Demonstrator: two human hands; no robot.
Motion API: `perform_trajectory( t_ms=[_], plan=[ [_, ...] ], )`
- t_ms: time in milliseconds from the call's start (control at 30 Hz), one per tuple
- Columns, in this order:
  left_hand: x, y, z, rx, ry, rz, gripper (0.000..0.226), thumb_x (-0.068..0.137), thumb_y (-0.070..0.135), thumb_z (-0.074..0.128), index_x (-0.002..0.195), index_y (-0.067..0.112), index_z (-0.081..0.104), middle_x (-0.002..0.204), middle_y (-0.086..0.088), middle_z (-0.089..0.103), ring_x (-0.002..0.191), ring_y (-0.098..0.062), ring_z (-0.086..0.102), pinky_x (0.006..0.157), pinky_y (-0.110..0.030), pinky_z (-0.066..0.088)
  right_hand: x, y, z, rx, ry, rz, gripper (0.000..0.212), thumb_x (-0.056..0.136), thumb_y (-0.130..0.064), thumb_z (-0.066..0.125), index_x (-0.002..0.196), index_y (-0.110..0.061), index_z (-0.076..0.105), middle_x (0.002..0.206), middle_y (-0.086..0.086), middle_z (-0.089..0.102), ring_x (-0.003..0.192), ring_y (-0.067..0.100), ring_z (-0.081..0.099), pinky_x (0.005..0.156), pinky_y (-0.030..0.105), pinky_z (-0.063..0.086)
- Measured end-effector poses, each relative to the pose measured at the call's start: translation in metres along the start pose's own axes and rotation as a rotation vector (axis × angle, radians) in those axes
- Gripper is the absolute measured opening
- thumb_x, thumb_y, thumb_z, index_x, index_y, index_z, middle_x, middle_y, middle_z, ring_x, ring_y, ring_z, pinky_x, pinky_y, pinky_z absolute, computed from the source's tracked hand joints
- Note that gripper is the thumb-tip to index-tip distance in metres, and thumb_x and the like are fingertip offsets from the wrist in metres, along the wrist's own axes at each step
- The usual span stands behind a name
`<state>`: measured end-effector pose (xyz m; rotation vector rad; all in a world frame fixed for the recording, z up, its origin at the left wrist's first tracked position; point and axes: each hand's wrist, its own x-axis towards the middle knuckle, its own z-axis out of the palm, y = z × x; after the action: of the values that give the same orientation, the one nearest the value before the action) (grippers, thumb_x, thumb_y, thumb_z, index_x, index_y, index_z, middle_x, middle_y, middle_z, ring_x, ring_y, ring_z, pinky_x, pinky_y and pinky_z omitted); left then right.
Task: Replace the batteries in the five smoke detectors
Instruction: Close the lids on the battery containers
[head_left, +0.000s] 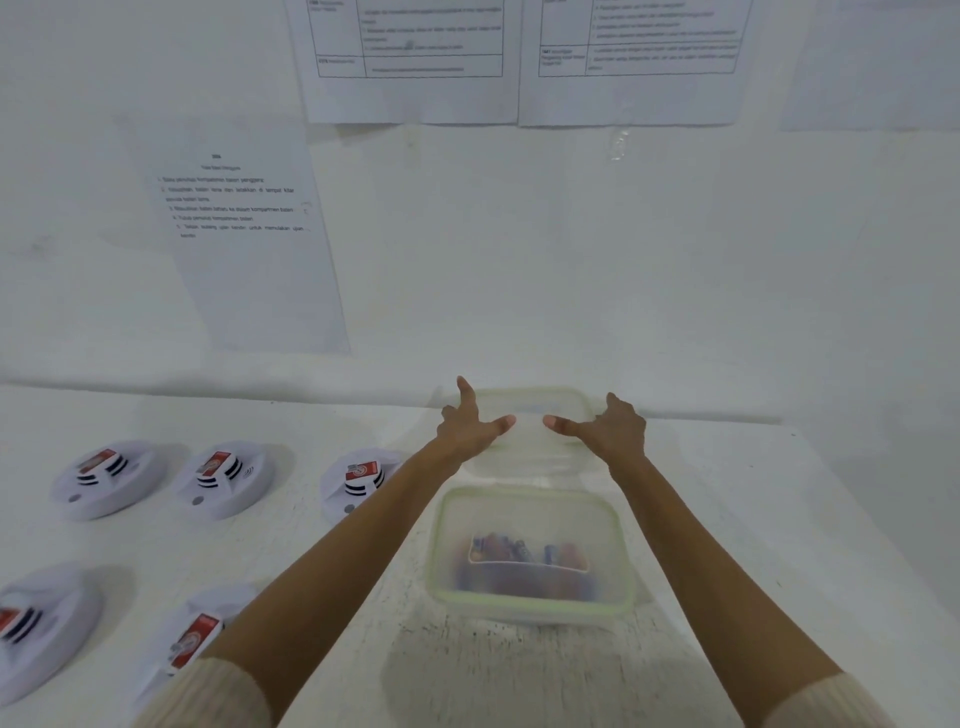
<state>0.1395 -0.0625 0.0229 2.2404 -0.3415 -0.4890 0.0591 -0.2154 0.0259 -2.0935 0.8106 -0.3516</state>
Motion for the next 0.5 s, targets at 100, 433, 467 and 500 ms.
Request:
perform_trajectory(
  t_ms=[100,433,467,500],
  plan=[
    [-0.002,0.001,0.000,0.047,0.005,0.003,0.094,0.090,0.048,0.051,0.145,0.024,-0.020,0.154,-0.023,0.005,0.139,-0.038,0.022,0.111,-0.044,0.024,0.004,0.004,-0.001,0.209,-0.047,0.087,0.092,0.063,-0.041,0.082,0.137,-0.006,0.040,0.143,0.011,0.041,0.133,0.025,0.038,0.109,0.035,0.031],
    [-0.004,0.009,-0.007,0.409,-0.063,0.134,0.082,0.096,0.047,0.037,0.144,0.020,-0.023,0.154,-0.011,-0.022,0.142,-0.031,-0.016,0.112,-0.057,-0.001,0.006,0.009,0.000,0.163,-0.053,-0.001,0.098,0.068,-0.046,0.076,0.145,-0.014,0.025,0.138,0.013,0.046,0.130,0.027,0.040,0.105,0.040,0.035],
    [-0.002,0.010,-0.007,0.500,-0.072,0.201,0.078,0.096,0.047,0.036,0.145,0.022,-0.021,0.155,-0.005,-0.022,0.141,-0.029,-0.021,0.110,-0.059,-0.005,0.008,0.008,-0.001,0.140,-0.075,-0.017,0.098,0.069,-0.046,0.076,0.146,-0.014,0.024,0.137,0.013,0.047,0.130,0.028,0.041,0.105,0.040,0.036],
    [-0.002,0.011,-0.008,0.564,-0.091,0.274,0.076,0.096,0.047,0.035,0.145,0.026,-0.018,0.156,-0.001,-0.019,0.141,-0.026,-0.023,0.109,-0.060,-0.008,0.008,0.006,-0.003,0.125,-0.105,-0.031,0.098,0.069,-0.046,0.076,0.146,-0.014,0.024,0.137,0.013,0.047,0.129,0.028,0.042,0.106,0.041,0.036]
  ],
)
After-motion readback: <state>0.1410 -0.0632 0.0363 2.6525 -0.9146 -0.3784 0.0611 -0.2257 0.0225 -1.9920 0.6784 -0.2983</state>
